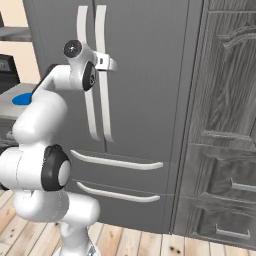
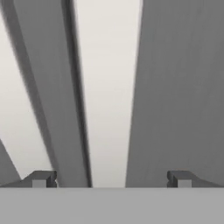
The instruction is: Move the hot dog bun to the plate on the dining table and place the condiment next to that plate. Then navigate to the fridge and take the sausage and place it on the plate as well.
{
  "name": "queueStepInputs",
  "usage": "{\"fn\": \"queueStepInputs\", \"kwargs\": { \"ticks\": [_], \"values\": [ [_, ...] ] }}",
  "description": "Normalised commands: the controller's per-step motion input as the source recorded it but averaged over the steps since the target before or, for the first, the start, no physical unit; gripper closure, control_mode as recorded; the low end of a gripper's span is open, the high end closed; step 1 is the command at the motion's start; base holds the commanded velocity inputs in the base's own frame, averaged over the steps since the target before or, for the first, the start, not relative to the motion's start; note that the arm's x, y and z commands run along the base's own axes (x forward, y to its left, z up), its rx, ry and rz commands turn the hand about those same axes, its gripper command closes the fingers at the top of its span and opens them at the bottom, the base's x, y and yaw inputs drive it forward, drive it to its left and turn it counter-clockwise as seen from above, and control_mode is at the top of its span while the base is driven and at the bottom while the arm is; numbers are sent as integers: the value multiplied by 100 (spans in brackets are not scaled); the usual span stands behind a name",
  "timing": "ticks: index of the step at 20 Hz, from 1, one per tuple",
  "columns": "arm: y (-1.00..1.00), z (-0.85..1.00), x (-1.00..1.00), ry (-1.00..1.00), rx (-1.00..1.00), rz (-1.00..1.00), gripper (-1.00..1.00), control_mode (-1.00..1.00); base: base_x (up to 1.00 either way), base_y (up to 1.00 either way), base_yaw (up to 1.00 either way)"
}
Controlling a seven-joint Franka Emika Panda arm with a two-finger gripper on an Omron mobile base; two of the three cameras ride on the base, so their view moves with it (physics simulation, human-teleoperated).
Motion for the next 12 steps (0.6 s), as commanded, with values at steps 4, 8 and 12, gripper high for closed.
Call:
{"fn": "queueStepInputs", "kwargs": {
  "ticks": [4,8,12],
  "values": [
    [0,-7,63,-6,0,0,-100,-100,0,0,0],
    [0,-13,63,-6,0,0,-100,-100,0,0,0],
    [0,-5,59,-1,0,1,-100,-100,0,0,0]
  ]
}}
